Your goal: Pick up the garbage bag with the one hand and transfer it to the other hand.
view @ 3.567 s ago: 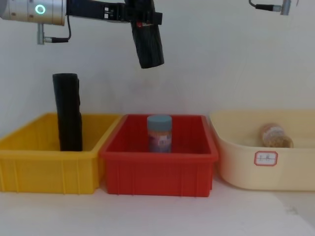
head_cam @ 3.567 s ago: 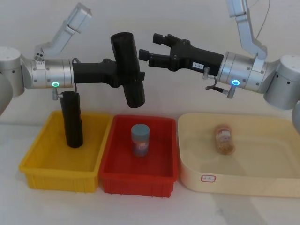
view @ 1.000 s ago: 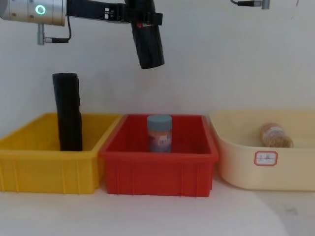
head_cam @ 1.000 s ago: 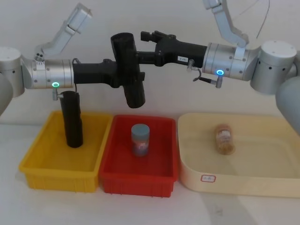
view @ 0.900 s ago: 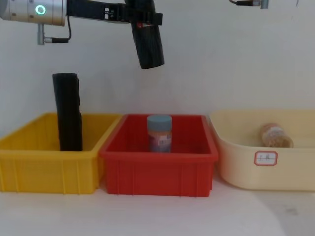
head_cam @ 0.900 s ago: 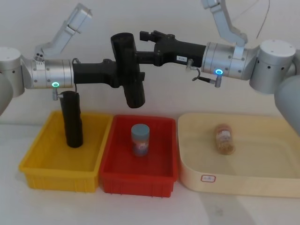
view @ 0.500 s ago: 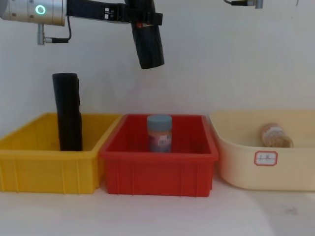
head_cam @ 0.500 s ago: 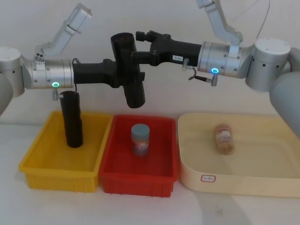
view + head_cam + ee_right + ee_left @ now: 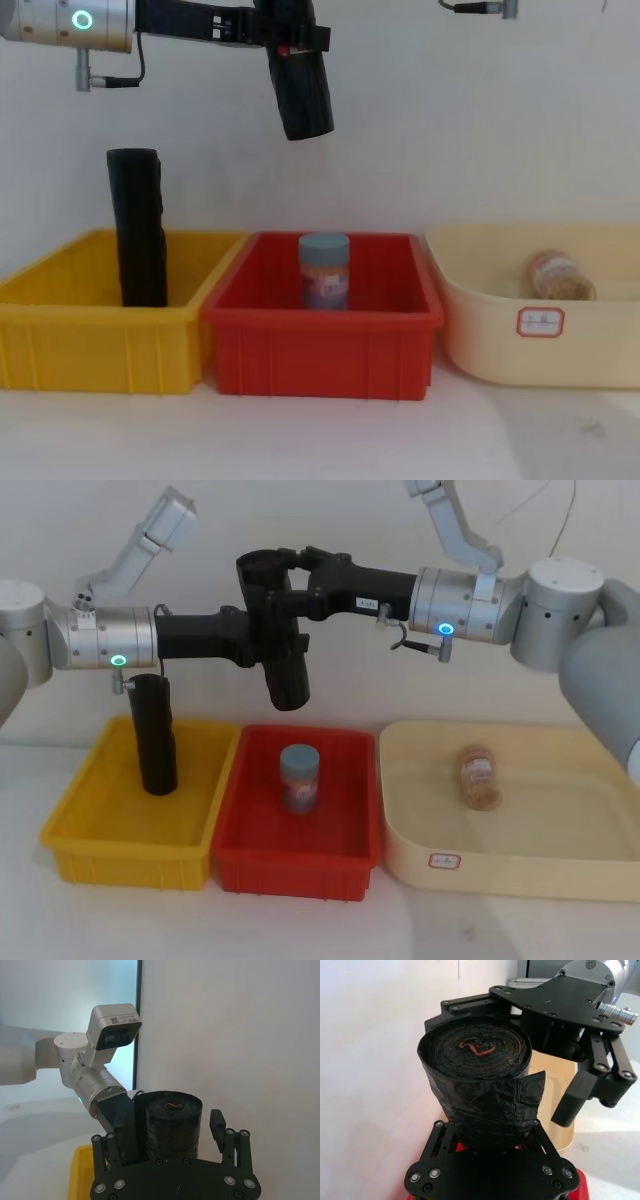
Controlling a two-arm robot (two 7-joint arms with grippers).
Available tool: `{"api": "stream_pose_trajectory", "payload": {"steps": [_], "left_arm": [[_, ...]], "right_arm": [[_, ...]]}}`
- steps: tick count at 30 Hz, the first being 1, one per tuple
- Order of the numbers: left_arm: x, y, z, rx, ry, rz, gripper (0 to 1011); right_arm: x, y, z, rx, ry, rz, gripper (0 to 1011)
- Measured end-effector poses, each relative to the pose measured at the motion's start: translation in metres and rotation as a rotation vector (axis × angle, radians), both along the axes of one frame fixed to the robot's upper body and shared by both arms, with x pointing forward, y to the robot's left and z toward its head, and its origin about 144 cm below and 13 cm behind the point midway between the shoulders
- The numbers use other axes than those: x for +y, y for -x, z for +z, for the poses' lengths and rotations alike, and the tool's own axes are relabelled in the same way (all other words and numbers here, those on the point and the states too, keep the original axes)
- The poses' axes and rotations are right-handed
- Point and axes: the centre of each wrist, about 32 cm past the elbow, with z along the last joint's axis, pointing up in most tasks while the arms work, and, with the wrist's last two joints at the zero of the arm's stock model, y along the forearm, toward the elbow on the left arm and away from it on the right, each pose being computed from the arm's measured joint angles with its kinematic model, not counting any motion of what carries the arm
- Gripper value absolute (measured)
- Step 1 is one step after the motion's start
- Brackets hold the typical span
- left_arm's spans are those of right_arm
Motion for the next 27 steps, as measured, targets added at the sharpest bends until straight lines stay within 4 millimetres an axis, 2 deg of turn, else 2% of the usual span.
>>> {"api": "stream_pose_trajectory", "payload": {"steps": [27], "left_arm": [[0.000,0.000,0.000,0.000,0.000,0.000,446]], "right_arm": [[0.016,-0.006,0.000,0.003,0.008,0.029,1000]]}}
